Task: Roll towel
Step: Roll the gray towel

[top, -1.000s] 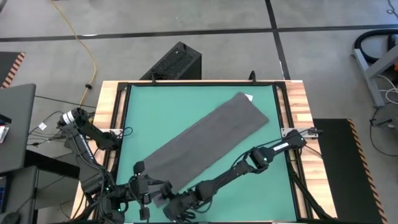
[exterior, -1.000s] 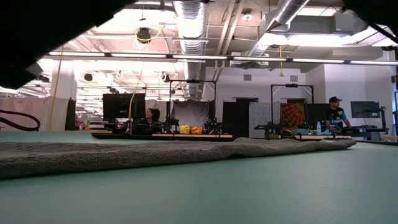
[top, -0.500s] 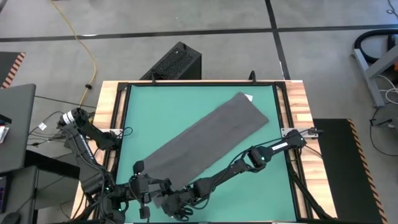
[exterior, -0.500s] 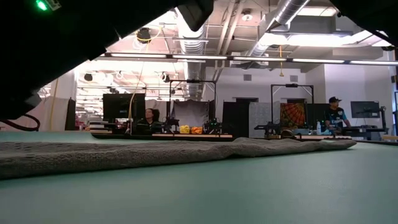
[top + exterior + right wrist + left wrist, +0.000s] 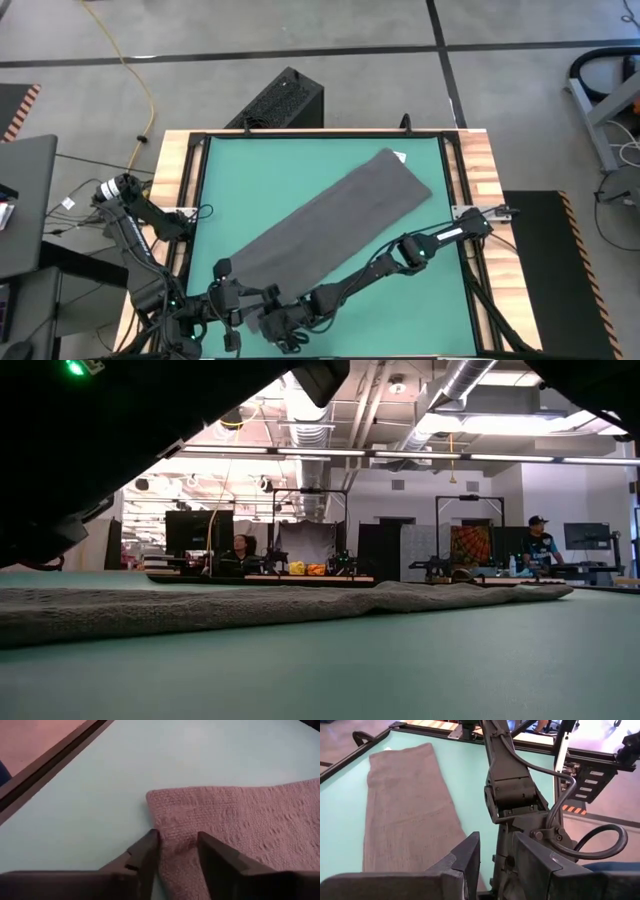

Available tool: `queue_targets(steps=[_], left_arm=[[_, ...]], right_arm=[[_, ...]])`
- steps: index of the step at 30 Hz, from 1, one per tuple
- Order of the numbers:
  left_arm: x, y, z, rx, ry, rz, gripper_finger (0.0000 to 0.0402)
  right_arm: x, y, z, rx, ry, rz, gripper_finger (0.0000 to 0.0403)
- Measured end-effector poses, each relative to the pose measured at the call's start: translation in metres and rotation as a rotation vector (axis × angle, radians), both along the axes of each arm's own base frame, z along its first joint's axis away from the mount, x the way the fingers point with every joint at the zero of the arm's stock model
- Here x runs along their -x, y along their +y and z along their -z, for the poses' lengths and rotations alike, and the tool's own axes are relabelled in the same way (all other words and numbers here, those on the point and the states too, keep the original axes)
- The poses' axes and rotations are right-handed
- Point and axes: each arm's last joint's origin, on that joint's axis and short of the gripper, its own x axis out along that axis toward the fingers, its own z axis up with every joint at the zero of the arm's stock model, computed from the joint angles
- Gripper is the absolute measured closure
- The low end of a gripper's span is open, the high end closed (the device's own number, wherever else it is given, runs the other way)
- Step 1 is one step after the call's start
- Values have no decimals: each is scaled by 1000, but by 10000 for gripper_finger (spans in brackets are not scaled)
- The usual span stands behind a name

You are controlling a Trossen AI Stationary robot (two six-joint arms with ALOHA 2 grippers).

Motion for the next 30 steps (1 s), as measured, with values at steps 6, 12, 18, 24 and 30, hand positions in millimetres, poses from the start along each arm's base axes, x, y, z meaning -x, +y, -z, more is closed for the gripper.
queue_targets(steps=[6, 12, 18, 24, 30], left_arm=[[0, 0, 0, 38, 4, -7, 297], [0, -1, 2, 50, 37, 21, 297], [1, -3, 13, 22, 153, 68, 297], [-12, -20, 59, -154, 371, 168, 297], [-29, -32, 112, -335, 576, 268, 285]], right_arm=[[1, -1, 2, -1, 16, 34, 344], [8, 10, 0, 17, 9, 58, 389], [33, 37, -13, 29, 98, 42, 394], [70, 57, -20, 82, 253, 103, 395], [98, 67, -30, 104, 365, 178, 395]])
